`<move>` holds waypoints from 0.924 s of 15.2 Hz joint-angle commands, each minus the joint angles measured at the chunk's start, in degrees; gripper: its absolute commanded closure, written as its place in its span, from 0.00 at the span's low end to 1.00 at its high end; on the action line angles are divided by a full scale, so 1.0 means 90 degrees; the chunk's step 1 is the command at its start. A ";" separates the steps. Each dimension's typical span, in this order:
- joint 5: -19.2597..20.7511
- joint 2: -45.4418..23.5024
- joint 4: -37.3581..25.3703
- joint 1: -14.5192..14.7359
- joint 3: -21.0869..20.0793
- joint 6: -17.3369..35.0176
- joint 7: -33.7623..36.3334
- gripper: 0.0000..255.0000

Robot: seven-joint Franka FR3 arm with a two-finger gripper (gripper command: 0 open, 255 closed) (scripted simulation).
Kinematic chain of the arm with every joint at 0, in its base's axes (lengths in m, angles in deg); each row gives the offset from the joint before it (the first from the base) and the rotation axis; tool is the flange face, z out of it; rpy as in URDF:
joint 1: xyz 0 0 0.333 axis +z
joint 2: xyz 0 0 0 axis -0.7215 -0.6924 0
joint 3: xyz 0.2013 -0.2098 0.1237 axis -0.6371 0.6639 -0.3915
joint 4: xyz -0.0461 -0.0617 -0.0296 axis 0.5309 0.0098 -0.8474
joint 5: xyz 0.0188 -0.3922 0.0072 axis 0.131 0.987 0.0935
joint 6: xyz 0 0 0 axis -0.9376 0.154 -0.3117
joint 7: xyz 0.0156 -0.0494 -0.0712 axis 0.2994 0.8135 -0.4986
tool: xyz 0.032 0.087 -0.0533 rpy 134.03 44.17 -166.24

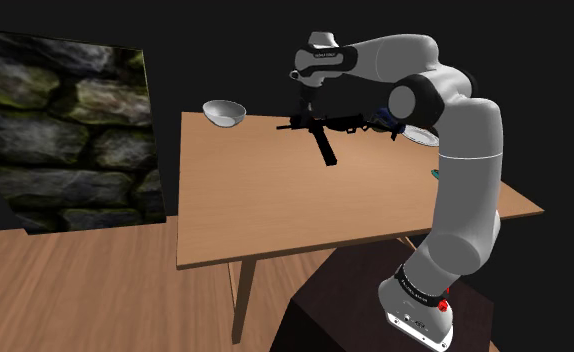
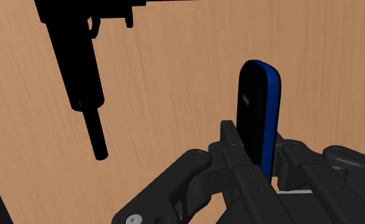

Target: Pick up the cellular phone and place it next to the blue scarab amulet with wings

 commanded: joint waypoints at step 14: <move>0.0176 0.1207 0.1652 -0.0761 0.0514 0.0464 -0.1382 1.00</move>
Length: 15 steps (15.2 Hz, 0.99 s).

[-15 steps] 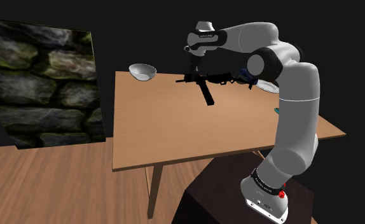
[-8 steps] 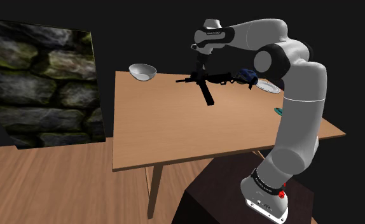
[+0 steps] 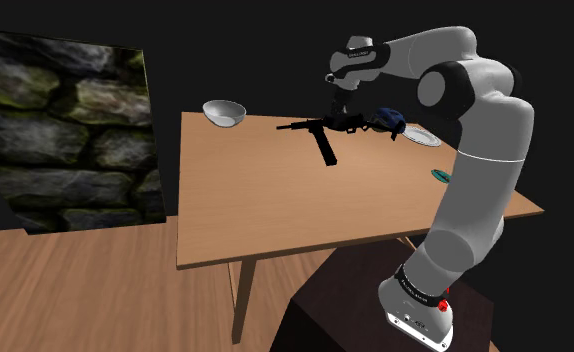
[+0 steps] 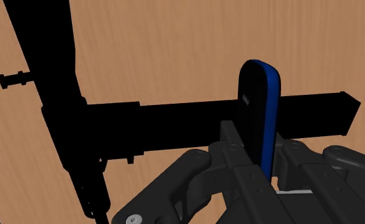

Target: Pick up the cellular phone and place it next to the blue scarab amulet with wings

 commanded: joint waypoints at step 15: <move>-0.0110 0.0305 0.0515 -0.1385 0.0750 0.0184 -0.2208 1.00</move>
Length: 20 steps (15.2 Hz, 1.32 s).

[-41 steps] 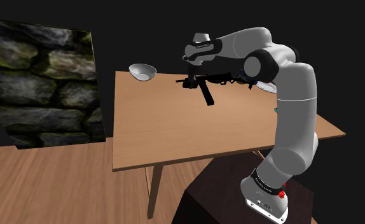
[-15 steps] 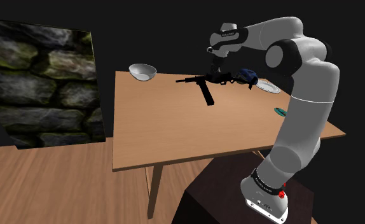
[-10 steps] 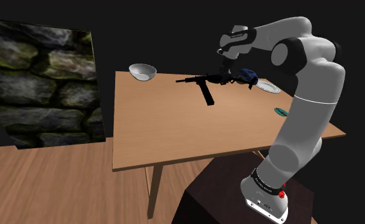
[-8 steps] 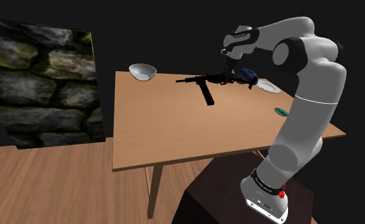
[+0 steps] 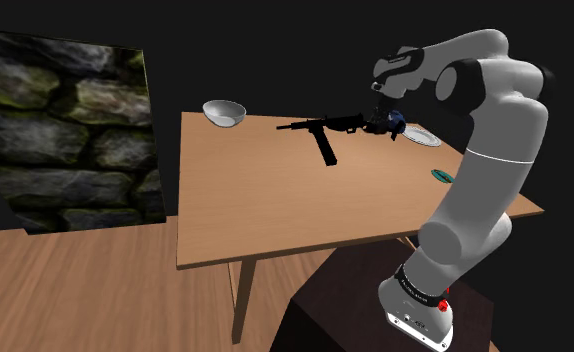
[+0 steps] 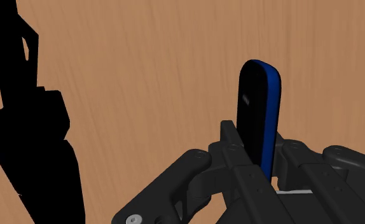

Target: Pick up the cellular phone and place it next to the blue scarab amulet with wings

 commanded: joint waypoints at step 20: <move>-0.1075 -0.1913 -0.2599 -0.2775 0.0445 -0.0939 -0.3006 1.00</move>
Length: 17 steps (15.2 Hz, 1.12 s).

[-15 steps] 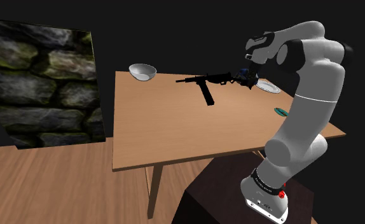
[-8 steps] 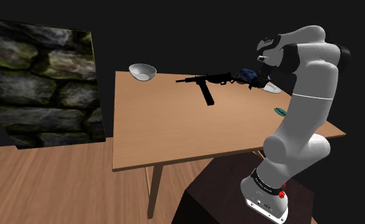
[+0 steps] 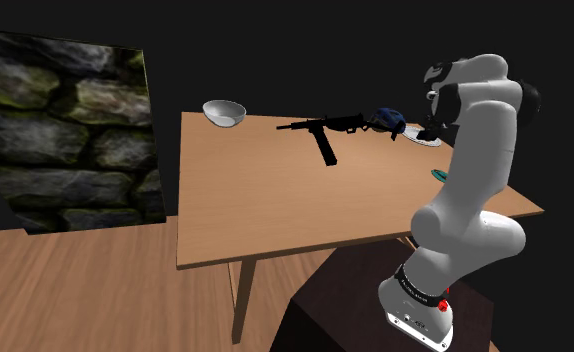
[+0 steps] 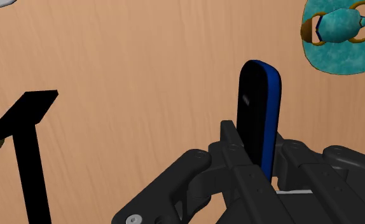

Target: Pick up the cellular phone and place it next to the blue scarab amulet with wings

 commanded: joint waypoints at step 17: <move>-0.0394 -0.0858 -0.0159 -0.0652 -0.0132 0.0629 -0.0608 1.00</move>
